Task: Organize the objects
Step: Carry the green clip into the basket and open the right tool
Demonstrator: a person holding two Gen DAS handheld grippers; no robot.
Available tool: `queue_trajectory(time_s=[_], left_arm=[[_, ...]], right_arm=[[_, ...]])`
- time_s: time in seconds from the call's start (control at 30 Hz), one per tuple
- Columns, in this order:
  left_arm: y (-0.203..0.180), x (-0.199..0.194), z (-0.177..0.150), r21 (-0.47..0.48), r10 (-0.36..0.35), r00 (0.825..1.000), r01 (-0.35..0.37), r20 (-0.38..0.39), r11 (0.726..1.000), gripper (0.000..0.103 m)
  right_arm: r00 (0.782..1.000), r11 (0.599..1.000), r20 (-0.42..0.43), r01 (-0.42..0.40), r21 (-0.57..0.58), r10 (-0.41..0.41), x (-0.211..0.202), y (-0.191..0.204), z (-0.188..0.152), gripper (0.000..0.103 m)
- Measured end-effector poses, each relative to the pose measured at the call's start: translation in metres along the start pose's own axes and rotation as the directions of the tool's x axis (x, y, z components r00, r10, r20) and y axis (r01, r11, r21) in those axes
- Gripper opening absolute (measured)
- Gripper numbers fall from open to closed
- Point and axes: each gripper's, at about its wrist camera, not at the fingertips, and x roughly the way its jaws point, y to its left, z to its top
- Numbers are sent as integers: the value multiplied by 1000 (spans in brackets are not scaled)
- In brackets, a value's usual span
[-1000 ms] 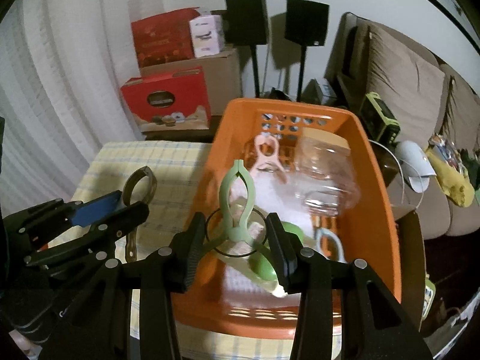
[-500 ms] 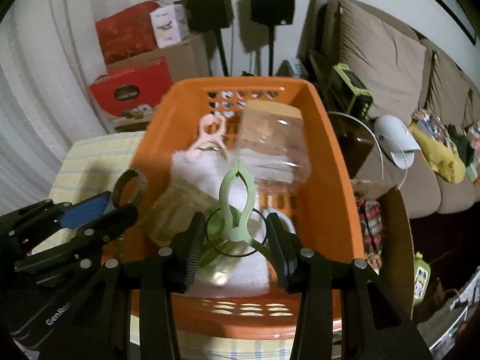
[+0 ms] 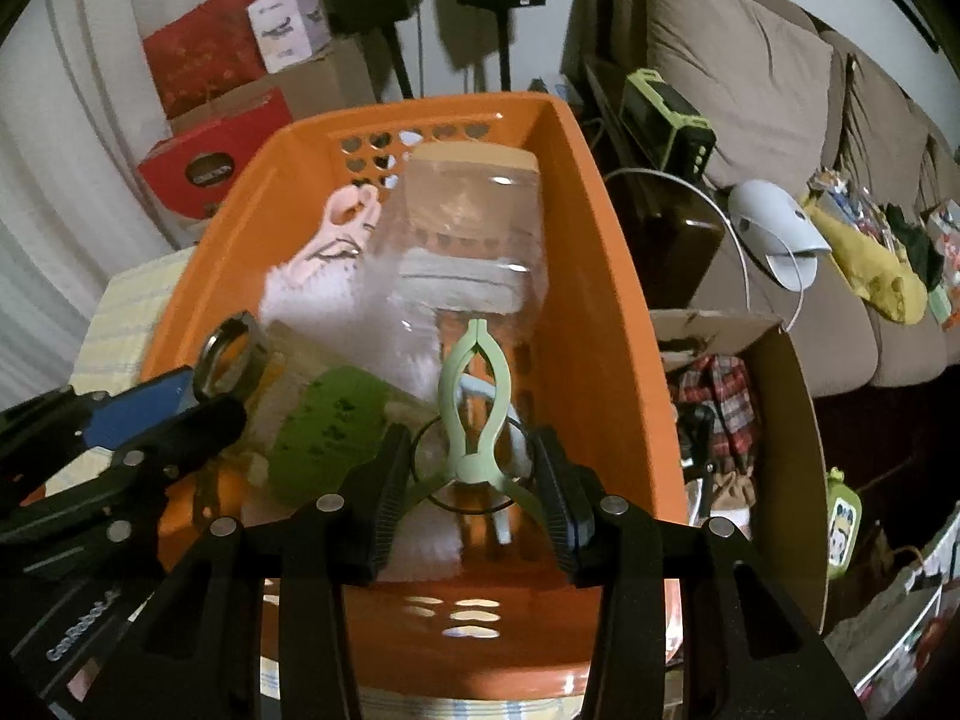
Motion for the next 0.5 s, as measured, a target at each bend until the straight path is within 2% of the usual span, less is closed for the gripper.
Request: queue_trajectory(time_s=[0.17,0.27,0.5], left_arm=[[-13,3,3,15,-7,1000,7,-3,1000,25],[-20,5,5,19,-16,1000,16,-6,1000,25],[-25,7,9,10,-31,999,31,-10,999,24]], right_arm=[[1000,1000,-14,3,9,-3,4,-6,-2,43],[1000,1000,6,-2,18,1,-2,-10,-1,49],[999,999,36,-28,45,26,-15,-16,2,47]])
